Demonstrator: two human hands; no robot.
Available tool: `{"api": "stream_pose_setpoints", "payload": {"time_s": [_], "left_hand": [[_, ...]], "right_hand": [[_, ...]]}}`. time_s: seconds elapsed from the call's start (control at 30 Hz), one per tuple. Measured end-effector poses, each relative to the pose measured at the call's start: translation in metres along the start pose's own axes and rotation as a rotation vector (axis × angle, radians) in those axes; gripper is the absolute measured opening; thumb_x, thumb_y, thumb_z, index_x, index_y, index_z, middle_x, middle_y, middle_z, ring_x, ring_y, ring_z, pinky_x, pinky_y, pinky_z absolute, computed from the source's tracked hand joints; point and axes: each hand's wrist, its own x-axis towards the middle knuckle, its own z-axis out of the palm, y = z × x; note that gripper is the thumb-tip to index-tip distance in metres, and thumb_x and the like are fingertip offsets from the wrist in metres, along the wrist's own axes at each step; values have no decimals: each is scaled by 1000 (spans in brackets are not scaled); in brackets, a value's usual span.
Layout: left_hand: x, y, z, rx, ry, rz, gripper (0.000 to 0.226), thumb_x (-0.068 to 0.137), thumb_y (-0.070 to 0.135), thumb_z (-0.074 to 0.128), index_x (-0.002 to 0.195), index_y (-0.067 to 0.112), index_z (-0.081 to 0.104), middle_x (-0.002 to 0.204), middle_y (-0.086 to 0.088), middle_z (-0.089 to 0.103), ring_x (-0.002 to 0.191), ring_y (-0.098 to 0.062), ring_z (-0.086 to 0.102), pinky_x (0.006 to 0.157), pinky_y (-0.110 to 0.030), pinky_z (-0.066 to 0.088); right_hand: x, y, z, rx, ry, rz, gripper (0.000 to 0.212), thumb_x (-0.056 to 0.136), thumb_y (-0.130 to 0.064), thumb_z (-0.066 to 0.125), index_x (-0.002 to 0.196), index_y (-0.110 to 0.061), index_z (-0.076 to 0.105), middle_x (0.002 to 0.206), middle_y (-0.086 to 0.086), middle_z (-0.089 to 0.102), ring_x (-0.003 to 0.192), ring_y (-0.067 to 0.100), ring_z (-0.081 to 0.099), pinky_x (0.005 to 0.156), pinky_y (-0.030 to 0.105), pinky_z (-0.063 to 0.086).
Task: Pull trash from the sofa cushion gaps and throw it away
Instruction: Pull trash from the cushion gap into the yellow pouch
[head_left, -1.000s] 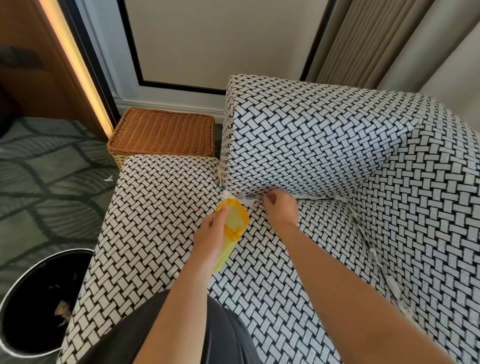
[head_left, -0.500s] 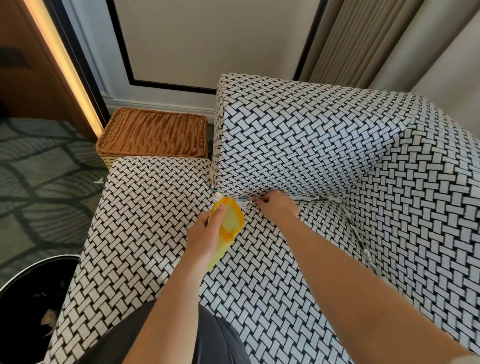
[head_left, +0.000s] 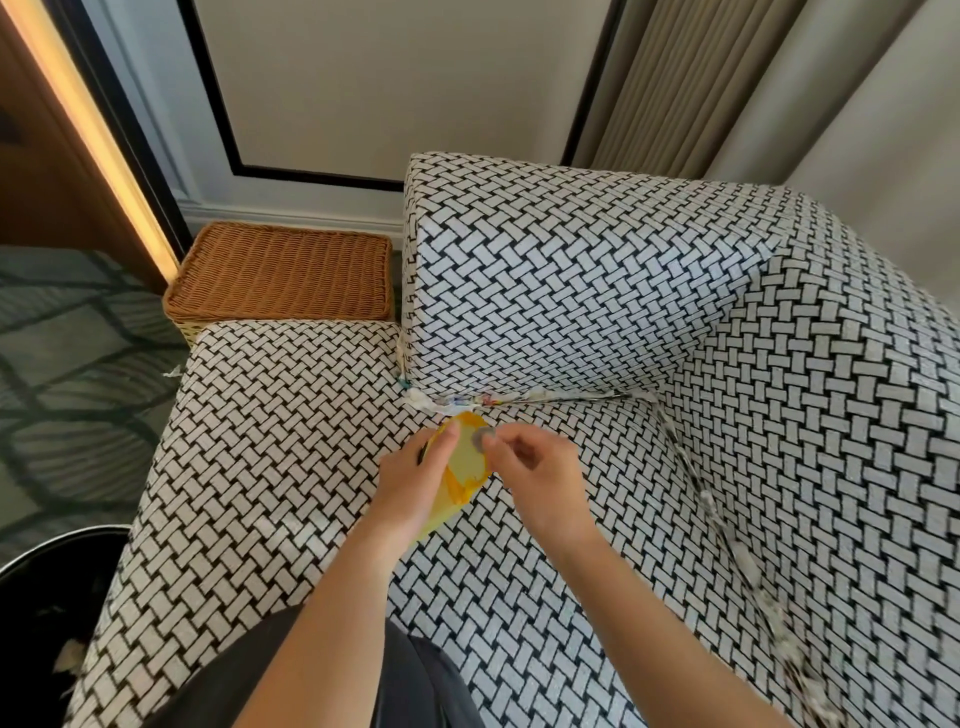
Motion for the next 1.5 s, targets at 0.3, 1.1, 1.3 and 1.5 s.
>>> {"api": "stream_pose_setpoints", "payload": {"time_s": [0.3,1.1,1.3,1.5], "left_hand": [[2,1,0,-80,-15,-28,46,87,62,37,114,27,48,120,-7,51,106,-21,51,69,-24,38],[12,-1,-1,-96,-23,3,49,86,62,37,118,27,49,122,-6,50,100,-15,53,65,-18,36],[11,-2,-1,-80,-30,8,74,70,77,37,123,26,49,124,-8,49,105,-20,53,69,-20,38],[15,-6,-1,-60,-18,-1,75,67,83,39,120,32,50,129,-8,46,107,-22,53,81,-30,40]], "right_hand": [[38,79,-10,-570,233,208,25,93,-23,51,114,-16,60,105,2,58,96,15,52,88,27,43],[110,88,3,-846,393,542,36,82,-45,58,104,-17,64,115,4,58,115,25,42,95,40,31],[108,88,1,-838,338,516,28,85,-41,56,106,-23,64,114,2,59,116,23,40,96,39,30],[109,83,-11,-925,136,448,31,89,-44,48,111,-26,61,116,4,58,116,25,42,92,37,31]]}}
